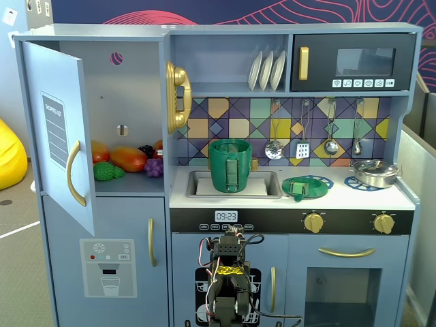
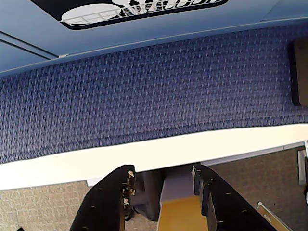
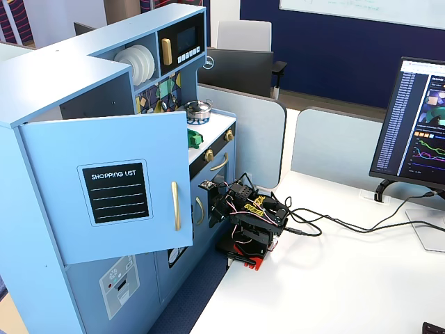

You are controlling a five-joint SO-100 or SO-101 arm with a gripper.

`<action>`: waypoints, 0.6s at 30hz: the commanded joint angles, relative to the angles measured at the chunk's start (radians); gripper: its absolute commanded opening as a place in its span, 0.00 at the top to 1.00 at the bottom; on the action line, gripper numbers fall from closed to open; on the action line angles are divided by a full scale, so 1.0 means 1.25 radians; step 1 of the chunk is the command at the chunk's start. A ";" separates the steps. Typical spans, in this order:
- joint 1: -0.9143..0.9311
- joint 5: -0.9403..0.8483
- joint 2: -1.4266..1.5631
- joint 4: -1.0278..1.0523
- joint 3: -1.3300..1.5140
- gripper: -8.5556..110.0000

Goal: Pick up the lid from the counter and put it on the green recipient

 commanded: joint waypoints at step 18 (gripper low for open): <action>0.022 0.032 -0.005 0.146 -0.002 0.93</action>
